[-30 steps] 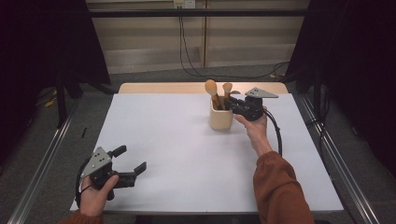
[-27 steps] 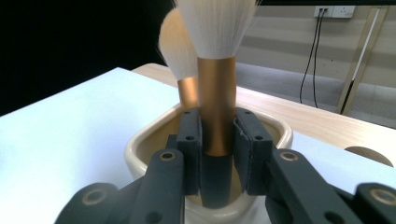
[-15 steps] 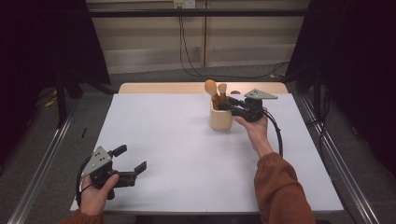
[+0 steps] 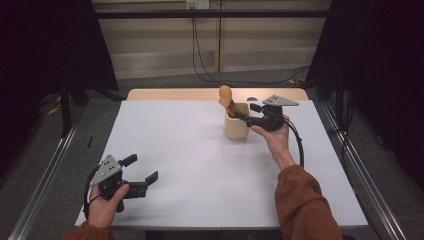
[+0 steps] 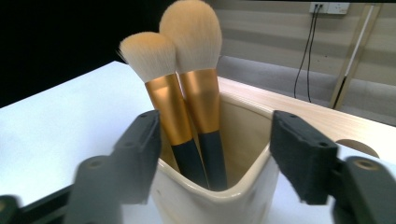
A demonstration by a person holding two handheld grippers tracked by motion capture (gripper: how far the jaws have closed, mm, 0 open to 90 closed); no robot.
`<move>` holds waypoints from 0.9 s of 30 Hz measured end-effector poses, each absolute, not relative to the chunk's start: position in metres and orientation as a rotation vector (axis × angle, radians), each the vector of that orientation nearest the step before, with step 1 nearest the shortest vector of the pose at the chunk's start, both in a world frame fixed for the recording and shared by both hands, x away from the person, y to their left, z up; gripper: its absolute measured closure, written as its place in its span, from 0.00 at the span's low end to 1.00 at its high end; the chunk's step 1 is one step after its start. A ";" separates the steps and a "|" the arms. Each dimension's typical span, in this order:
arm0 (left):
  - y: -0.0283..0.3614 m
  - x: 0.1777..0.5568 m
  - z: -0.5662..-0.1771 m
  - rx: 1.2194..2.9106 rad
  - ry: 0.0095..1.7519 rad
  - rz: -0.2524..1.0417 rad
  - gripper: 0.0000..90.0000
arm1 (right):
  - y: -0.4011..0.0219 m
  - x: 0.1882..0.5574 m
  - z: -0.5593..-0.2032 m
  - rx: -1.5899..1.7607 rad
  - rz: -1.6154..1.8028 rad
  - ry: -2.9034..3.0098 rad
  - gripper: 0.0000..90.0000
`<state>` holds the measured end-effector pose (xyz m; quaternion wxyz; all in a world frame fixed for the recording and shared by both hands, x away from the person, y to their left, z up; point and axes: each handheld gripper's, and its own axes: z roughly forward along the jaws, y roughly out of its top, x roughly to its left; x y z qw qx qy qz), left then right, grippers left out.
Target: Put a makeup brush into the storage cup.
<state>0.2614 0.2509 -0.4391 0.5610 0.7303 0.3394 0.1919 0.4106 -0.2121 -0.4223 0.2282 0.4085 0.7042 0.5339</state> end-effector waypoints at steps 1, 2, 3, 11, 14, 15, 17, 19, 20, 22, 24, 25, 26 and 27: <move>0.251 0.261 -0.439 1.723 0.796 0.454 0.03 | -0.212 0.410 -0.422 1.127 1.475 1.941 0.32; 0.251 0.261 -0.439 1.726 0.792 0.456 0.03 | -0.212 0.410 -0.421 1.125 1.483 1.937 0.29; 0.251 0.260 -0.439 1.722 0.793 0.453 0.03 | -0.212 0.409 -0.421 1.129 1.481 1.936 0.26; 0.252 0.254 -0.436 1.723 0.775 0.462 0.03 | -0.209 0.395 -0.417 1.135 1.511 1.937 0.07; 0.252 0.255 -0.436 1.717 0.785 0.461 0.03 | -0.211 0.390 -0.414 1.121 1.517 1.940 0.01; 0.252 0.256 -0.437 1.718 0.784 0.461 0.03 | -0.211 0.389 -0.414 1.121 1.522 1.944 0.00; 0.252 0.256 -0.437 1.718 0.785 0.460 0.03 | -0.212 0.386 -0.413 1.133 1.520 1.942 0.02; 0.252 0.256 -0.437 1.720 0.786 0.461 0.03 | -0.214 0.383 -0.413 1.123 1.524 1.945 0.02; 0.252 0.256 -0.437 1.719 0.786 0.461 0.03 | -0.215 0.382 -0.413 1.125 1.524 1.941 0.01; 0.252 0.255 -0.437 1.718 0.784 0.464 0.03 | -0.218 0.379 -0.414 1.145 1.513 1.917 0.03; 0.252 0.255 -0.436 1.711 0.786 0.462 0.03 | -0.220 0.376 -0.415 1.151 1.519 1.915 0.02; 0.252 0.255 -0.436 1.712 0.787 0.463 0.03 | -0.220 0.373 -0.415 1.165 1.516 1.916 0.03; 0.252 0.255 -0.436 1.715 0.785 0.466 0.03 | -0.221 0.372 -0.416 1.181 1.508 1.915 0.03; 0.252 0.255 -0.436 1.717 0.785 0.465 0.03 | -0.222 0.371 -0.416 1.183 1.501 1.914 0.03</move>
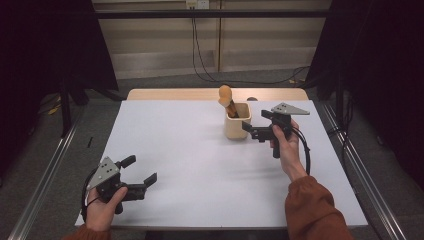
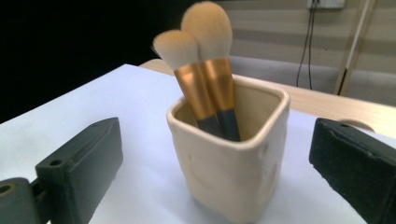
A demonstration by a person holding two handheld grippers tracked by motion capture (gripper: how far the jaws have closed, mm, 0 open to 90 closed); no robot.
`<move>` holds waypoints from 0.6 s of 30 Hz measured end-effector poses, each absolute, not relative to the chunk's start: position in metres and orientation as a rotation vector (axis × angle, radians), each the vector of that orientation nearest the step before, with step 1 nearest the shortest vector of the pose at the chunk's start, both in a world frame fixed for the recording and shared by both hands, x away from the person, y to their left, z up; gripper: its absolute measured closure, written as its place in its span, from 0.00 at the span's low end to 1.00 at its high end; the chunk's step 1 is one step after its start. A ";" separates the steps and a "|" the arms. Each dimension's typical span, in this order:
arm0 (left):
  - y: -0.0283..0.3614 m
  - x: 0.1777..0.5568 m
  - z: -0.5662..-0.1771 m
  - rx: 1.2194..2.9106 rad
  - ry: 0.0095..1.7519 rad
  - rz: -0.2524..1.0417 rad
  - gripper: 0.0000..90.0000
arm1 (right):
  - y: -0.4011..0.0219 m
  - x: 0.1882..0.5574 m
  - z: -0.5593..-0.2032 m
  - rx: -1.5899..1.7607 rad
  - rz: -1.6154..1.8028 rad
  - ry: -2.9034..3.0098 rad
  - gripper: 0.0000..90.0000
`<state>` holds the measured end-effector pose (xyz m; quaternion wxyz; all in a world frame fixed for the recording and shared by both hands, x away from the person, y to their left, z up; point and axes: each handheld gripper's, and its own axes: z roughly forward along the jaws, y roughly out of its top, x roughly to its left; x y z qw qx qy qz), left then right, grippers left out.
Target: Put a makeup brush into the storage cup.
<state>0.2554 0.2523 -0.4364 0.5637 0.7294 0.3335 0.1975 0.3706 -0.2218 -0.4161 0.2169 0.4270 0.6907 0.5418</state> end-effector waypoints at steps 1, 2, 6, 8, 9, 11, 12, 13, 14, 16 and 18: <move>0.252 0.256 -0.436 1.718 0.785 0.465 0.03 | -0.223 0.369 -0.416 1.178 1.491 1.915 0.03; 0.252 0.256 -0.436 1.719 0.785 0.466 0.03 | -0.224 0.366 -0.417 1.168 1.488 1.912 0.03; 0.253 0.256 -0.436 1.717 0.787 0.467 0.03 | -0.227 0.359 -0.417 1.168 1.501 1.905 0.03; 0.253 0.255 -0.436 1.718 0.786 0.467 0.03 | -0.228 0.354 -0.418 1.157 1.485 1.888 0.04; 0.253 0.255 -0.436 1.718 0.785 0.467 0.03 | -0.228 0.351 -0.418 1.160 1.477 1.878 0.04; 0.252 0.255 -0.436 1.718 0.784 0.467 0.03 | -0.229 0.347 -0.418 1.156 1.480 1.877 0.04; 0.252 0.255 -0.436 1.716 0.786 0.466 0.03 | -0.230 0.345 -0.418 1.159 1.480 1.873 0.04; 0.252 0.255 -0.436 1.715 0.788 0.467 0.03 | -0.231 0.343 -0.419 1.153 1.479 1.872 0.05; 0.252 0.255 -0.436 1.714 0.789 0.466 0.03 | -0.231 0.341 -0.420 1.154 1.488 1.868 0.04; 0.253 0.255 -0.436 1.717 0.787 0.469 0.03 | -0.233 0.337 -0.422 1.158 1.488 1.868 0.04; 0.253 0.255 -0.436 1.716 0.788 0.469 0.03 | -0.234 0.333 -0.424 1.160 1.493 1.861 0.03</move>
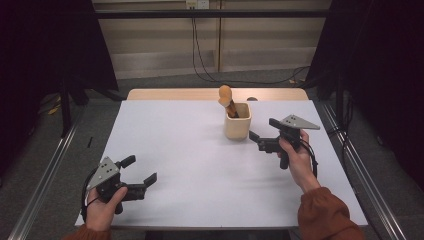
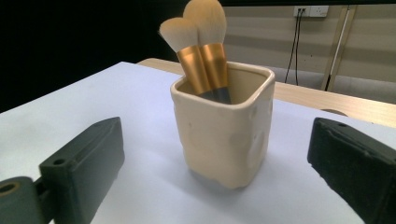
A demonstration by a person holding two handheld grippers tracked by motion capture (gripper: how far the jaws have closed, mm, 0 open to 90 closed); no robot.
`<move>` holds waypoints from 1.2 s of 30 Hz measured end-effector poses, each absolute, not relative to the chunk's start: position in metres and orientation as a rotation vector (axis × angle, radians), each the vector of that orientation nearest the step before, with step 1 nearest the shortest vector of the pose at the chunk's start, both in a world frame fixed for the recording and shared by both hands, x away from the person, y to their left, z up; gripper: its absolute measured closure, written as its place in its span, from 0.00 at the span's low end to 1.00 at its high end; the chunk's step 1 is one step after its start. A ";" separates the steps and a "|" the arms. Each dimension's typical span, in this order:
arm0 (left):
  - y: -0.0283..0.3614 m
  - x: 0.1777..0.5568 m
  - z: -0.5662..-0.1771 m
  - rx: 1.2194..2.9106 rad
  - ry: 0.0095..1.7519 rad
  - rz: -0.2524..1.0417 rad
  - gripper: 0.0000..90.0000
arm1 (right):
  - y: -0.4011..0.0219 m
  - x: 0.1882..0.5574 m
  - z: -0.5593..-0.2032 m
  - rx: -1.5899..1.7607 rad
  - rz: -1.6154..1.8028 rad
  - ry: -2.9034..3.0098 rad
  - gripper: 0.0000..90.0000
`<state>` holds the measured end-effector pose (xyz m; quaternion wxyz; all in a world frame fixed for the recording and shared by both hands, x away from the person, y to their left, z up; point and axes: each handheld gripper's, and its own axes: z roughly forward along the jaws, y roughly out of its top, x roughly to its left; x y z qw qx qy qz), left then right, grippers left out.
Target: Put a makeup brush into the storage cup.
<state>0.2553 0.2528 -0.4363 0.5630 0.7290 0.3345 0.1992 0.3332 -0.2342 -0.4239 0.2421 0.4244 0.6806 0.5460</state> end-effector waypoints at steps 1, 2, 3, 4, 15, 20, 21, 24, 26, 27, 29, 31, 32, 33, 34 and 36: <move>0.252 0.255 -0.436 1.713 0.789 0.465 0.03 | -0.234 0.331 -0.424 1.157 1.494 1.858 0.03; 0.252 0.255 -0.436 1.711 0.788 0.466 0.03 | -0.234 0.328 -0.424 1.150 1.482 1.855 0.03; 0.252 0.255 -0.436 1.711 0.788 0.465 0.03 | -0.235 0.326 -0.424 1.147 1.478 1.855 0.03; 0.253 0.255 -0.436 1.711 0.787 0.467 0.03 | -0.235 0.323 -0.424 1.141 1.481 1.858 0.03; 0.254 0.255 -0.436 1.693 0.800 0.470 0.03 | -0.253 0.296 -0.434 1.176 1.456 1.844 0.04; 0.254 0.254 -0.436 1.696 0.798 0.472 0.03 | -0.261 0.281 -0.436 1.189 1.444 1.829 0.04; 0.254 0.254 -0.436 1.697 0.799 0.471 0.03 | -0.262 0.279 -0.436 1.189 1.442 1.831 0.03; 0.253 0.254 -0.436 1.701 0.797 0.472 0.03 | -0.266 0.272 -0.437 1.185 1.431 1.832 0.02; 0.254 0.254 -0.436 1.698 0.800 0.470 0.03 | -0.269 0.268 -0.438 1.207 1.435 1.829 0.00; 0.254 0.253 -0.436 1.696 0.803 0.470 0.03 | -0.271 0.264 -0.438 1.205 1.429 1.826 0.00; 0.255 0.254 -0.435 1.691 0.803 0.473 0.03 | -0.274 0.259 -0.438 1.204 1.426 1.818 0.00; 0.255 0.253 -0.436 1.692 0.807 0.475 0.03 | -0.278 0.253 -0.439 1.212 1.418 1.813 0.00; 0.255 0.253 -0.435 1.696 0.802 0.474 0.03 | -0.280 0.250 -0.440 1.218 1.415 1.815 0.00; 0.255 0.253 -0.435 1.697 0.801 0.475 0.03 | -0.281 0.247 -0.441 1.220 1.410 1.813 0.00; 0.255 0.252 -0.435 1.698 0.801 0.474 0.03 | -0.283 0.245 -0.442 1.223 1.409 1.810 0.00; 0.255 0.252 -0.435 1.697 0.800 0.476 0.03 | -0.286 0.239 -0.443 1.227 1.401 1.811 0.00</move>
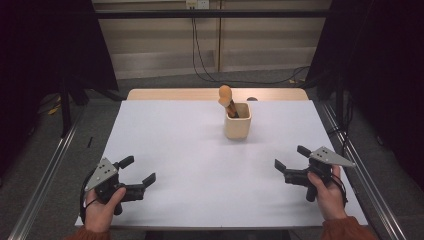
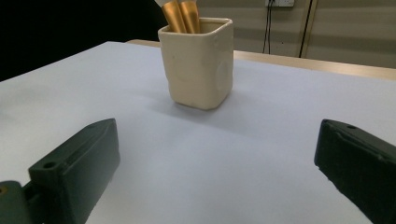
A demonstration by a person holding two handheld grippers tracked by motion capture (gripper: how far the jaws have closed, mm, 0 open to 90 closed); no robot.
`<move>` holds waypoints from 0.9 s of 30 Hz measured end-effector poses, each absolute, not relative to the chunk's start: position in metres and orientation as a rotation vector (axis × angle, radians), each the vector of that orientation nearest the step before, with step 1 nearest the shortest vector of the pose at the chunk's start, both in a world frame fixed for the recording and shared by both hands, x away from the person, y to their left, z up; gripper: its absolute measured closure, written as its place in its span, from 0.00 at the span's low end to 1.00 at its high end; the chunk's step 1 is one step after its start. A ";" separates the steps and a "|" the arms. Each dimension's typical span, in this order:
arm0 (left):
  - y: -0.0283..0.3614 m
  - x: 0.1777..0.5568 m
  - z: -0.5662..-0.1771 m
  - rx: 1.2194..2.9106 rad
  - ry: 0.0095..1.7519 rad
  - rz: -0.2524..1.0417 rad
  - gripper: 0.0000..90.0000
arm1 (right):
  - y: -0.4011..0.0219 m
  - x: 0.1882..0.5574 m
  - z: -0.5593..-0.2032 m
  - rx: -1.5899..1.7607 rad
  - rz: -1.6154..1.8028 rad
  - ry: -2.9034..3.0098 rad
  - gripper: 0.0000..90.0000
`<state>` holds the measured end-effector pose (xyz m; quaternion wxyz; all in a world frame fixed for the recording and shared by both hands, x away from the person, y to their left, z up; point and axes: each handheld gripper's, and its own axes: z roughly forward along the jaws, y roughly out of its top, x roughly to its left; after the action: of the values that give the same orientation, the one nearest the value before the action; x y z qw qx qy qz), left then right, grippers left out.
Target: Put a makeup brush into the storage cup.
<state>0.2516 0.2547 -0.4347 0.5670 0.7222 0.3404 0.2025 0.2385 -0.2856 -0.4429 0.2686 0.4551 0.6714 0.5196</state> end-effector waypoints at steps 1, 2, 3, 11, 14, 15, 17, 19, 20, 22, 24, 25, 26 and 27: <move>0.255 0.251 -0.435 1.690 0.803 0.474 0.03 | -0.286 0.236 -0.443 1.227 1.400 1.808 0.00; 0.255 0.251 -0.435 1.692 0.802 0.475 0.03 | -0.287 0.234 -0.443 1.227 1.400 1.807 0.00; 0.255 0.251 -0.435 1.690 0.804 0.474 0.03 | -0.287 0.231 -0.443 1.228 1.397 1.807 0.00; 0.253 0.250 -0.435 1.699 0.797 0.470 0.03 | -0.294 0.216 -0.449 1.249 1.372 1.811 0.00; 0.254 0.250 -0.435 1.700 0.796 0.471 0.03 | -0.296 0.211 -0.450 1.257 1.375 1.807 0.00; 0.254 0.250 -0.435 1.699 0.797 0.470 0.03 | -0.297 0.209 -0.450 1.249 1.374 1.811 0.00; 0.254 0.251 -0.436 1.702 0.805 0.472 0.03 | -0.298 0.207 -0.448 1.252 1.393 1.793 0.00; 0.252 0.250 -0.436 1.705 0.800 0.468 0.03 | -0.298 0.205 -0.447 1.249 1.399 1.787 0.00; 0.251 0.250 -0.436 1.709 0.792 0.467 0.03 | -0.299 0.205 -0.448 1.245 1.396 1.793 0.00; 0.251 0.250 -0.436 1.713 0.793 0.467 0.03 | -0.300 0.204 -0.450 1.255 1.389 1.797 0.00; 0.252 0.250 -0.437 1.713 0.797 0.468 0.03 | -0.300 0.203 -0.451 1.260 1.386 1.799 0.00; 0.253 0.250 -0.437 1.710 0.803 0.467 0.03 | -0.300 0.203 -0.451 1.263 1.385 1.800 0.00; 0.253 0.250 -0.437 1.711 0.804 0.468 0.03 | -0.300 0.204 -0.452 1.259 1.381 1.802 0.00; 0.253 0.250 -0.437 1.717 0.806 0.468 0.03 | -0.299 0.205 -0.452 1.254 1.376 1.806 0.00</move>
<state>0.2498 0.2529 -0.4373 0.5595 0.7284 0.3419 0.1986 0.2048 -0.2990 -0.4520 0.2706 0.4654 0.6702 0.5109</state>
